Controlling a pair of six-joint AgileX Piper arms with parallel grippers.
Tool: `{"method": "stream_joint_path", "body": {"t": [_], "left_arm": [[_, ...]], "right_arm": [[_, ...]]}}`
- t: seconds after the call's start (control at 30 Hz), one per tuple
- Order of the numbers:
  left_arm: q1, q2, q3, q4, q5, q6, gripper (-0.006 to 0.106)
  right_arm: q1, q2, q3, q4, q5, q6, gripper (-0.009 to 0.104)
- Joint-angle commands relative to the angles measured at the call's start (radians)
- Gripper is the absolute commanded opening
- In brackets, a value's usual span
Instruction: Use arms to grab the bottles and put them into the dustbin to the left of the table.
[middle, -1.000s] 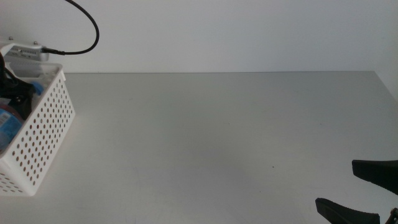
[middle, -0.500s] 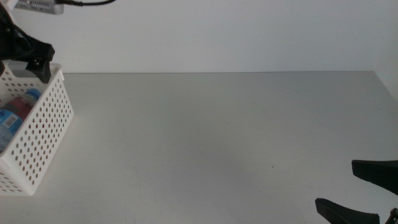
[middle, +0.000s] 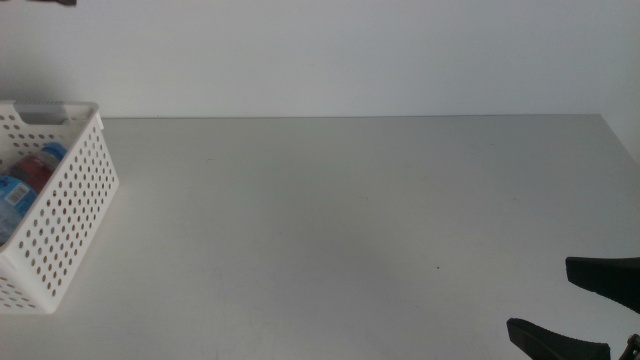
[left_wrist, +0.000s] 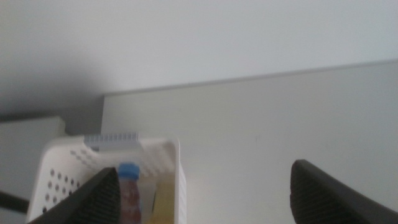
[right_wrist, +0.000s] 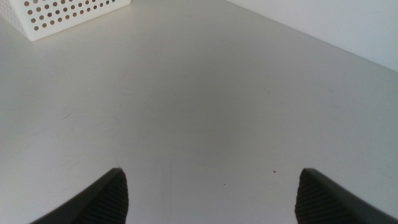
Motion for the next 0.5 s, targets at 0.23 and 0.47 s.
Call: {"method": "stream_joint_path", "body": {"t": [0.23, 0.47], "left_arm": [[-0.006, -0.125, -0.031, -0.073, -0.258, -0.011, 0.094], [-0.004, -0.186, -0.024, -0.069, -0.266, -0.011, 0.094]], "right_arm": [[0.003, 0.001, -0.035, -0.009, -0.071, -0.005, 0.07], [0.003, 0.001, -0.035, -0.009, -0.071, -0.005, 0.07]]}}
